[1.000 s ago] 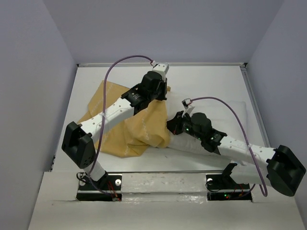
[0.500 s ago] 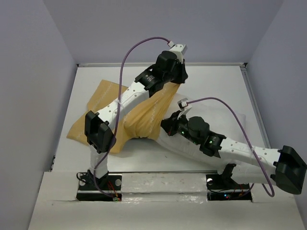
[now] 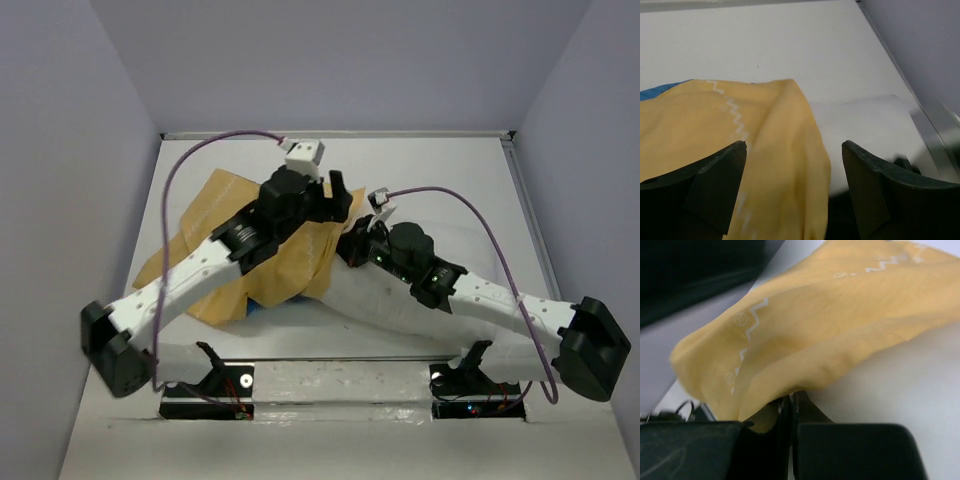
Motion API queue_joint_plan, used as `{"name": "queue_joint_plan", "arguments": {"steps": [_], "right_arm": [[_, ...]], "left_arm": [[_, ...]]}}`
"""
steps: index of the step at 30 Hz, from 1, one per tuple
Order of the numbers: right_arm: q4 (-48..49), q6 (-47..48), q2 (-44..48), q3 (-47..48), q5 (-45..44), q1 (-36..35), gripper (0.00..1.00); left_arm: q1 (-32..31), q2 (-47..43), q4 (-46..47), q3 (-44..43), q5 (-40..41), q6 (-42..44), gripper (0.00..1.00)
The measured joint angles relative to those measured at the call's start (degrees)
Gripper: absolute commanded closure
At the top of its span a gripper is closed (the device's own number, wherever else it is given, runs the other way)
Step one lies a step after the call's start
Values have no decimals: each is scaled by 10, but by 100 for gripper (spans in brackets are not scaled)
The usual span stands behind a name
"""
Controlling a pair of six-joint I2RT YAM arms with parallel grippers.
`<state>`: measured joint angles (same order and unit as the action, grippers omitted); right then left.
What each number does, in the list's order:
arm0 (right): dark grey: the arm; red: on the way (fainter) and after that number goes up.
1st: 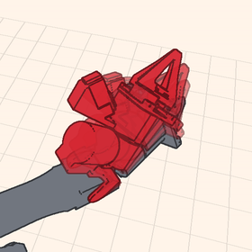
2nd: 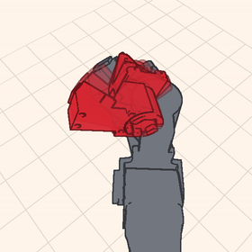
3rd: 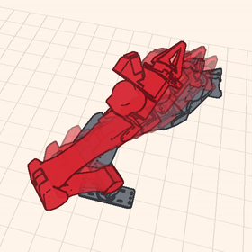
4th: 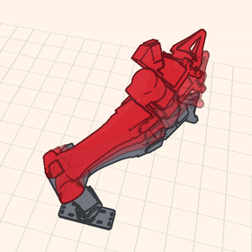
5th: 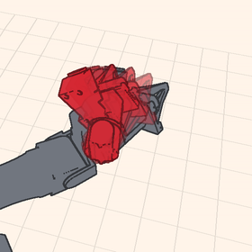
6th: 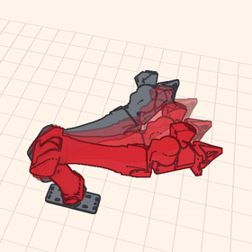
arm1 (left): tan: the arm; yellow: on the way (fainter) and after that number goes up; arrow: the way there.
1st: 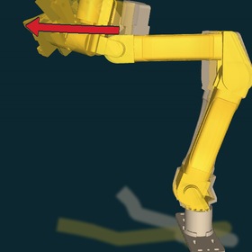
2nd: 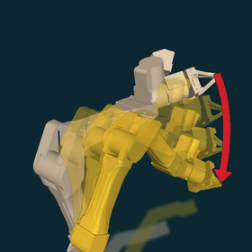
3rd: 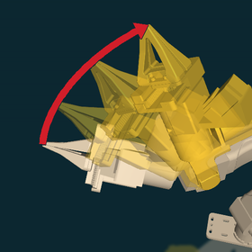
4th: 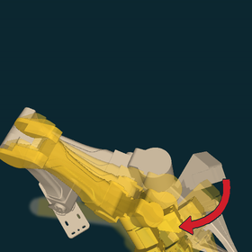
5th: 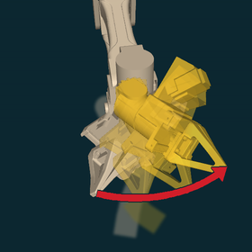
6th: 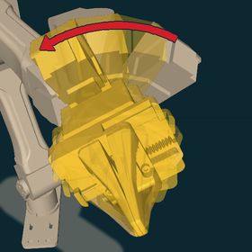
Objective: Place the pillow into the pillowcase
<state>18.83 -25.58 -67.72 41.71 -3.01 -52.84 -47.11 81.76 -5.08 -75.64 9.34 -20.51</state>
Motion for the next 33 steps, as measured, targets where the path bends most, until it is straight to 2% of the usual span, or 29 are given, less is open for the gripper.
{"name": "queue_joint_plan", "arguments": {"steps": [2,6,8,9,13,16,20,22,23,27,29,33], "right_arm": [[1,-35,-26,14,-10,44,100],[4,-66,-77,53,-23,105,100],[1,-73,-89,70,-31,119,100],[-1,-73,-93,75,-35,123,100],[-18,-72,-93,76,-50,128,100],[-25,-72,-91,76,-57,128,100],[-35,-70,-82,75,-59,128,100],[-41,-68,-72,72,-60,128,100],[-46,-66,-67,70,-60,128,100],[-58,-57,-50,62,-61,128,100],[-68,-52,-45,61,-60,130,100],[-73,-48,-40,61,-55,143,100]], "left_arm": [[-5,-118,-17,71,25,-7,21],[-81,-325,29,186,79,-49,23],[-106,-380,39,240,104,-74,20],[-110,-395,39,272,118,-88,15],[-113,-404,-21,356,159,-123,11],[-113,-382,-40,367,170,-134,11],[-104,-334,-5,367,174,-133,13],[-84,-296,16,368,167,-127,17],[-64,-280,33,370,158,-121,24],[30,-251,65,386,146,-105,22],[45,-277,71,409,145,-108,12],[53,-404,50,476,152,-134,4]]}}
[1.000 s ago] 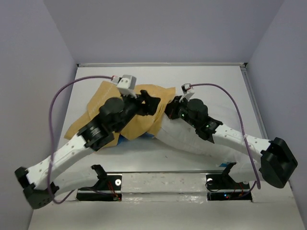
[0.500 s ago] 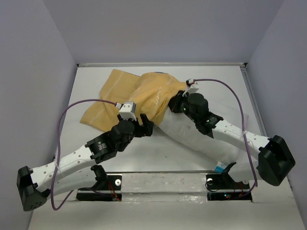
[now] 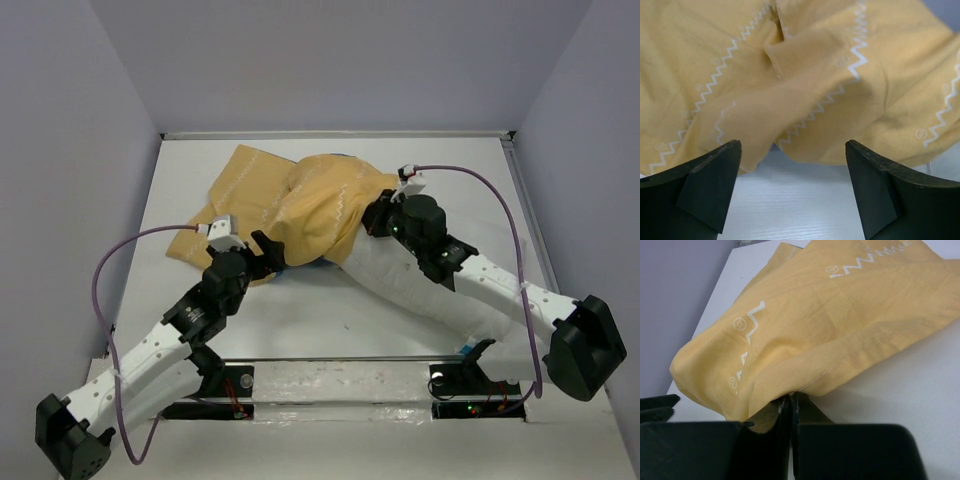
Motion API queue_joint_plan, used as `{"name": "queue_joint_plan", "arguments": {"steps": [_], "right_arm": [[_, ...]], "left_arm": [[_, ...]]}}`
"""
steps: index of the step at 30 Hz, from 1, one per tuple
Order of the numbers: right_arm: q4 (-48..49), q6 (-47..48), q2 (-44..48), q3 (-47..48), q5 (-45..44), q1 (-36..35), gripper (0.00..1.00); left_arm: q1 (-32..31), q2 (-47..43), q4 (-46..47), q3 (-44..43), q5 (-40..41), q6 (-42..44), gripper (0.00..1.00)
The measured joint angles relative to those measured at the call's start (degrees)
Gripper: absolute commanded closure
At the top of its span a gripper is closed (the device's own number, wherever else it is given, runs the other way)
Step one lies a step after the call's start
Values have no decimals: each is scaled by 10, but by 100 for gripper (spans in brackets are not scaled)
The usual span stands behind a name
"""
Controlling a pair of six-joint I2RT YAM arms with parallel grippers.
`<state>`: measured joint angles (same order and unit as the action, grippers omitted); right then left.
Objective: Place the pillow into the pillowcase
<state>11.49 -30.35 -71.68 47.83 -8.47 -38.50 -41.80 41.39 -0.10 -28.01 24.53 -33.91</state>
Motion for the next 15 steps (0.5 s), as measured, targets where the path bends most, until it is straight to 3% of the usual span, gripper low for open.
{"name": "queue_joint_plan", "arguments": {"steps": [5,10,15], "right_arm": [[-9,2,10,-4,3,15,100],[-17,5,33,-19,8,19,100],[-21,6,35,-19,13,21,100]], "left_arm": [[93,-63,6,11,-17,-30,3],[215,14,59,49,-110,-57,6],[241,78,67,104,-169,-70,7]]}}
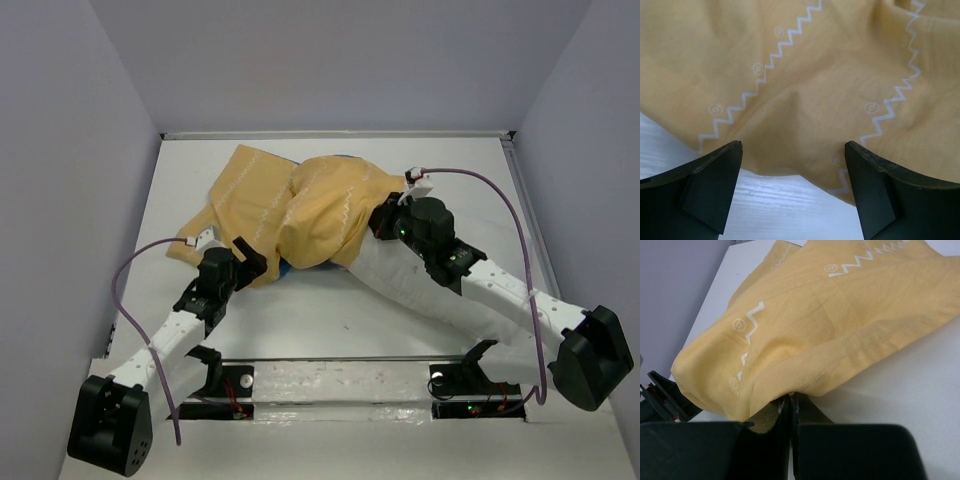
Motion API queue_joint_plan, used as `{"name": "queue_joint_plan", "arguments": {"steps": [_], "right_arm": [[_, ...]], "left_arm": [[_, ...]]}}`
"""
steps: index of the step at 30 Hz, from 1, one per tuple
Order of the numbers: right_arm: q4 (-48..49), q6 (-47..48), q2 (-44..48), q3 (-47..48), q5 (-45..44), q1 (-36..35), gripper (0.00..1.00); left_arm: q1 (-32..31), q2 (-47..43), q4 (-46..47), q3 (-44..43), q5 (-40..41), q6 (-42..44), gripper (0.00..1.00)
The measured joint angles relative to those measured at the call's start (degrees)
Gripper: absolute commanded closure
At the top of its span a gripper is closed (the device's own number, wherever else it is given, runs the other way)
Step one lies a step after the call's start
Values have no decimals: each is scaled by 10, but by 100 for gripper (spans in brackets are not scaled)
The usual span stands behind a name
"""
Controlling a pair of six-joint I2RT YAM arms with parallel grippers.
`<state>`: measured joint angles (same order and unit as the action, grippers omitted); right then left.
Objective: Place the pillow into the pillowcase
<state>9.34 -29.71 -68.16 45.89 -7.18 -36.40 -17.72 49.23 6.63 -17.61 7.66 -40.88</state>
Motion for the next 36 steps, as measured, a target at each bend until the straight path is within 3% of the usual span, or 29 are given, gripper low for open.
{"name": "queue_joint_plan", "arguments": {"steps": [3,6,7,9,10,11,17,21,27,31,32,33,35,36], "right_arm": [[0,0,0,0,3,0,100],[0,1,0,0,5,0,100],[0,1,0,0,6,0,100],[0,1,3,-3,8,0,100],[1,1,5,-6,9,0,100],[0,1,9,-9,11,0,100],[0,2,18,-17,17,0,100],[0,3,18,-18,23,0,100],[2,2,5,-18,40,1,100],[2,2,0,-18,49,1,100],[2,2,0,-18,49,1,100],[1,2,0,-18,49,1,100],[0,4,-1,-17,47,1,100],[0,6,-2,-16,46,1,100]], "left_arm": [[4,12,12,16,-17,-6,11],[10,73,56,17,-34,-12,26],[13,99,70,17,-40,-13,46],[17,137,94,17,-47,-17,67],[17,148,105,17,-49,-17,80],[19,164,120,17,-52,-16,100],[25,204,151,4,-56,-16,100],[33,183,134,-60,-45,-9,100],[33,160,110,-274,-15,20,100],[36,238,104,-460,-22,53,96],[36,255,104,-484,-33,62,68],[30,267,99,-493,-46,79,53],[8,250,88,-452,-59,93,26],[-5,231,83,-417,-70,94,21]]}}
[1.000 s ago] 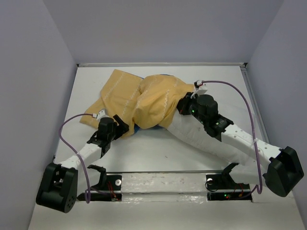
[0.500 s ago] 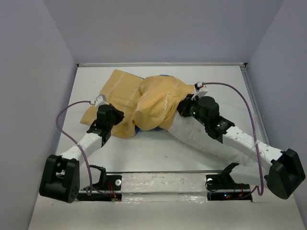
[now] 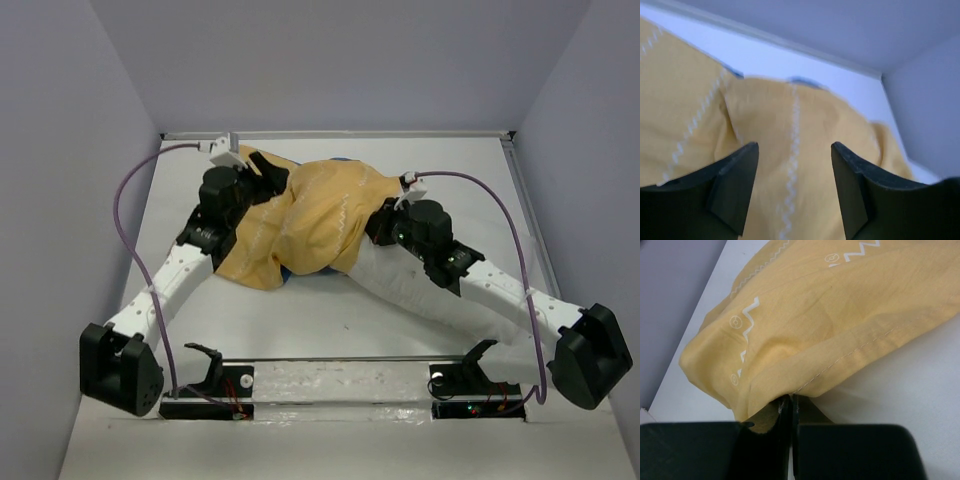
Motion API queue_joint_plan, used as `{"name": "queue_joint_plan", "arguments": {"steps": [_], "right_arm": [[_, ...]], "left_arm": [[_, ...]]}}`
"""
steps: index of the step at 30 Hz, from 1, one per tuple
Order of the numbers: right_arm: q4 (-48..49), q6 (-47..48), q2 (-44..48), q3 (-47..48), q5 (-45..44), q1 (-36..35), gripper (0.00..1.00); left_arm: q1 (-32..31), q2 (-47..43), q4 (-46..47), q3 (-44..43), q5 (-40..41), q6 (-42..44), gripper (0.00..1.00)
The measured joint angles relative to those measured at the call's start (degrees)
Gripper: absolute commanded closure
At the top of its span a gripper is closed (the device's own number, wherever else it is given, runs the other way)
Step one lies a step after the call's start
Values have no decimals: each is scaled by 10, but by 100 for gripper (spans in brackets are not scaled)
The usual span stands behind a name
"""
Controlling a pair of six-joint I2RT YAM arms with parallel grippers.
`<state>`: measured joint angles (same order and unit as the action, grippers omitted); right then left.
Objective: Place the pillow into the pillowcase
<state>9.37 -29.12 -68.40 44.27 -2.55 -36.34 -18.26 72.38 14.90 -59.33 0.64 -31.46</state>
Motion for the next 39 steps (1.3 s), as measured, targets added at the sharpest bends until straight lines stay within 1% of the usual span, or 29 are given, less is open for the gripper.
{"name": "queue_joint_plan", "arguments": {"steps": [1,2,5,9,13,15,18,21,25,30,33,35,37,38,39], "right_arm": [[0,1,-2,2,-1,0,100],[-1,3,-5,4,0,0,100],[-4,7,-16,16,0,0,100],[-5,7,-19,18,0,0,100],[-5,7,-19,18,0,0,100],[-5,7,-19,18,0,0,100],[-5,7,-19,18,0,0,100],[-6,7,-19,18,3,0,100],[-8,7,-20,18,9,0,100],[-9,7,-21,18,15,0,100],[-9,7,-21,18,16,0,100],[-9,7,-21,18,18,0,100],[-9,7,-22,18,25,0,100],[-9,7,-22,18,28,0,100],[-9,7,-22,18,32,0,100]], "left_arm": [[-10,-22,-9,31,-10,4,18],[-26,-62,-39,81,-32,5,17],[-35,-151,-102,142,-75,7,16],[-33,-243,-150,154,-113,20,16],[-36,-277,-180,156,-123,40,19],[-47,-274,-193,161,-122,49,19],[-98,-248,-205,162,-100,68,19],[-161,-201,-213,158,-56,97,19],[-220,-168,-219,124,7,143,21],[-273,-123,-196,62,86,211,22],[-289,-92,-193,53,119,242,23],[-292,-76,-199,53,134,256,25],[-292,-63,-205,53,148,268,29],[-292,-57,-208,53,155,272,42],[-292,-53,-208,52,160,276,51]]}}
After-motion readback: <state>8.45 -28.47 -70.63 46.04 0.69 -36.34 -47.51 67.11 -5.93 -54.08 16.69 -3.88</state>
